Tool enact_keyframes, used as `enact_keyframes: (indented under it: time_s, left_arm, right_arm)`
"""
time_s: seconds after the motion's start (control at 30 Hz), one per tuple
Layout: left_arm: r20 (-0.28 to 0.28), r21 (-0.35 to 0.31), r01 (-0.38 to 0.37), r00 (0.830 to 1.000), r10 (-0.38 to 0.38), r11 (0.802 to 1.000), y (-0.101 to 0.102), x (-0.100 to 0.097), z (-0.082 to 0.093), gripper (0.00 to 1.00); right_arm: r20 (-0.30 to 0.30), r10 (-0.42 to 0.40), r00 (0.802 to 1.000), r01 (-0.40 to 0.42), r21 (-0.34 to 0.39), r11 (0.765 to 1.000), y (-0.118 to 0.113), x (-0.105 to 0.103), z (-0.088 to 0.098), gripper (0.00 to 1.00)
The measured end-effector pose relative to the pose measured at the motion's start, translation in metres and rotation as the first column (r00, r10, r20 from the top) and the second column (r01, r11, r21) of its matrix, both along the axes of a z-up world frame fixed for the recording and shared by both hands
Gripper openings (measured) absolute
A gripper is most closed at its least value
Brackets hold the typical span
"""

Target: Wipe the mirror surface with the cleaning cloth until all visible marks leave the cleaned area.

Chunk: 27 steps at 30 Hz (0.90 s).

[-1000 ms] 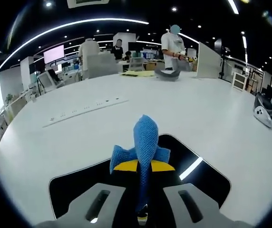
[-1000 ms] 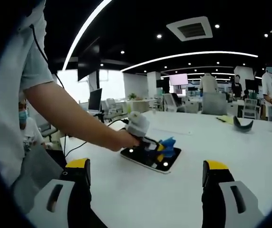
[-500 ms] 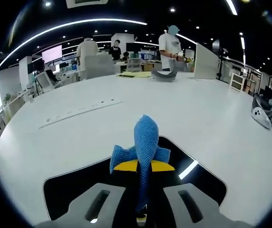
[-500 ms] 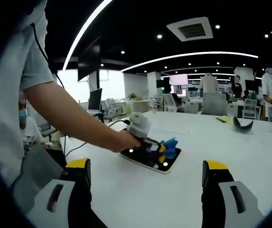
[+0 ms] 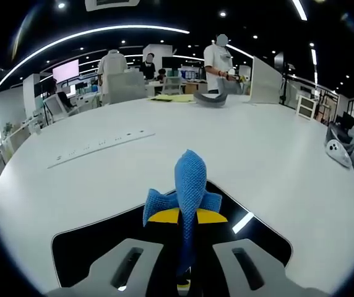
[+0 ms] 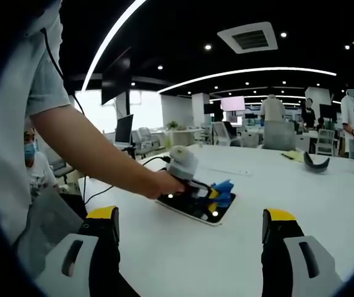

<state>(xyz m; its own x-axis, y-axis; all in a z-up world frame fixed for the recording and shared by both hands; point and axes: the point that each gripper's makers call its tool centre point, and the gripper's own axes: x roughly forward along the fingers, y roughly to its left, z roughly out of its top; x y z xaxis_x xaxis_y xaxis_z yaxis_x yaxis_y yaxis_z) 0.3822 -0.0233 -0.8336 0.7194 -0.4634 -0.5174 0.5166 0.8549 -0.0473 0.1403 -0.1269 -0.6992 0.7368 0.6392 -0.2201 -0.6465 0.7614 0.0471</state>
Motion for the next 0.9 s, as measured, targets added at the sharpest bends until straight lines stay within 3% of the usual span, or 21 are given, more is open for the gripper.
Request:
enact_keyframes:
  time_s: [0.9]
  left_arm:
    - [-0.001, -0.011, 0.02, 1.0, -0.02, 1.0, -0.0068, 0.0002, -0.0006, 0.05]
  right_arm:
    - [-0.003, -0.005, 1.0, 0.005, -0.006, 1.0, -0.0006, 0.0011, -0.0008, 0.95]
